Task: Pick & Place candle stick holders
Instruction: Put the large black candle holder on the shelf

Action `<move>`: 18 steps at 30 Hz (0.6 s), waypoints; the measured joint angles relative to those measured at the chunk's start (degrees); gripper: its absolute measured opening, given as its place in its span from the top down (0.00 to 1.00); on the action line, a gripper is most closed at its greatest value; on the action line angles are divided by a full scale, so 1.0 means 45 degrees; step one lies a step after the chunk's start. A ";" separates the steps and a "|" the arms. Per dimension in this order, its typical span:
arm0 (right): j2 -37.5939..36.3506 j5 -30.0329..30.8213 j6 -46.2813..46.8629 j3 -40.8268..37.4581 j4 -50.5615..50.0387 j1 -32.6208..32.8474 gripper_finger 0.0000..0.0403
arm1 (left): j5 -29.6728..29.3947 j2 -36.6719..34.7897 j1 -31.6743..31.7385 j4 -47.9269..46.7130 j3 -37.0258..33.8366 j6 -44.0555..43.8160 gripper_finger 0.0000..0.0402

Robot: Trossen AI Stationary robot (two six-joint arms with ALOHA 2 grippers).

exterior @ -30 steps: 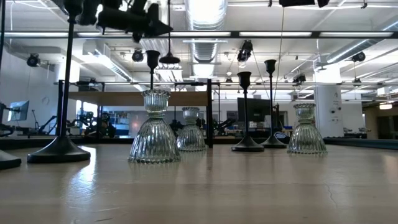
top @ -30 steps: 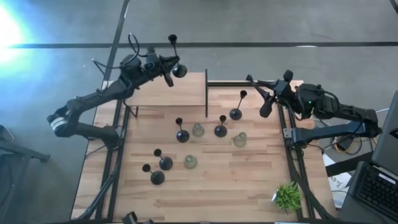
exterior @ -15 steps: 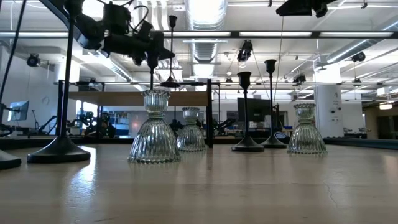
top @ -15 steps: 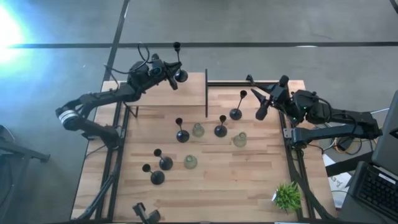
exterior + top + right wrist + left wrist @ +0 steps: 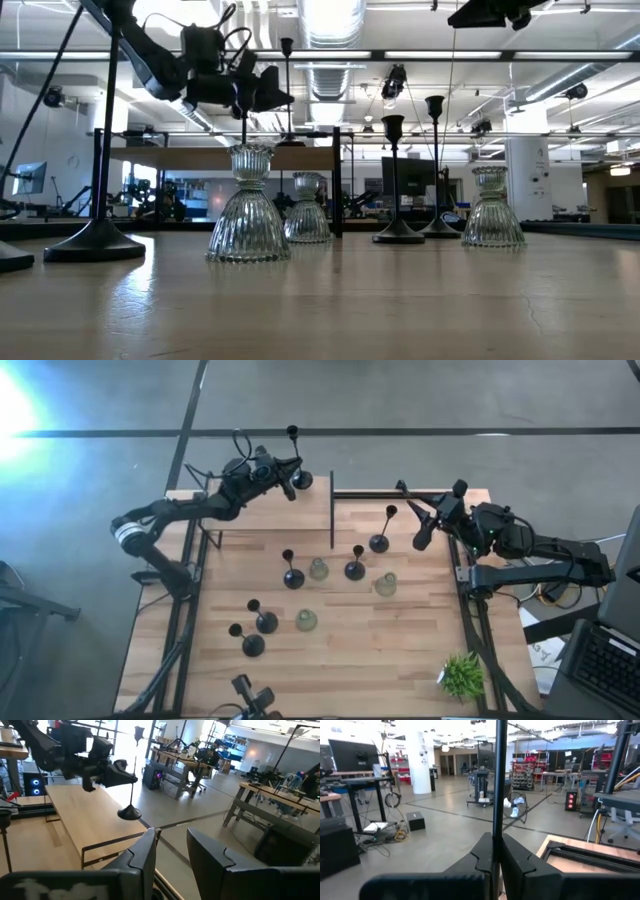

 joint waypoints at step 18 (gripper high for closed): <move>0.0024 -0.0017 -0.0231 0.0000 0.0118 0.0008 0.75 | 0.0677 0.1800 -0.0400 -0.0212 0.1754 -0.0126 0.96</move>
